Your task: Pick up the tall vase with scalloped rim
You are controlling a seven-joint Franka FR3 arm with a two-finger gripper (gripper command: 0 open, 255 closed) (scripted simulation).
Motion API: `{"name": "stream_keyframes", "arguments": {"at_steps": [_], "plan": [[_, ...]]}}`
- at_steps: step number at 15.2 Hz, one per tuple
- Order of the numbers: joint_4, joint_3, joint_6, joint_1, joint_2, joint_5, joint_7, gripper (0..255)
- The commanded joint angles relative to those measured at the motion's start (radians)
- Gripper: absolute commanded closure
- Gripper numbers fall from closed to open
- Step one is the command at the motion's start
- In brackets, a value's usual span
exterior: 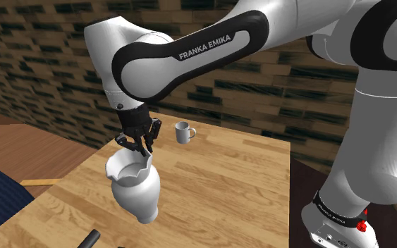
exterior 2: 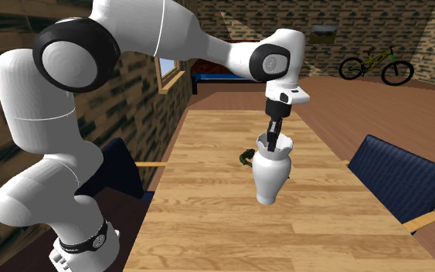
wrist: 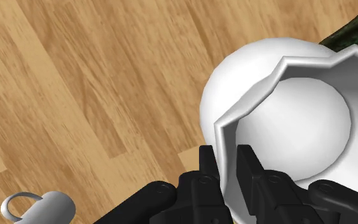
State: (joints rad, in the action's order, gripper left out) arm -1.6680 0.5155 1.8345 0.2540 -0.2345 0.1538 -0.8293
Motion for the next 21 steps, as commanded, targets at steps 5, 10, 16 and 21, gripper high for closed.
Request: {"name": "stream_keyframes", "arguments": {"at_steps": [5, 10, 16, 21], "plan": [[0.000, 0.000, 0.000, 0.000, -0.001, 0.000, -0.001, 255], [0.051, 0.001, -0.052, 0.002, 0.002, -0.003, 0.005, 255], [0.131, 0.004, -0.133, 0.007, 0.002, -0.005, 0.010, 255], [0.208, 0.006, -0.203, 0.014, -0.005, -0.002, 0.011, 255]]}}
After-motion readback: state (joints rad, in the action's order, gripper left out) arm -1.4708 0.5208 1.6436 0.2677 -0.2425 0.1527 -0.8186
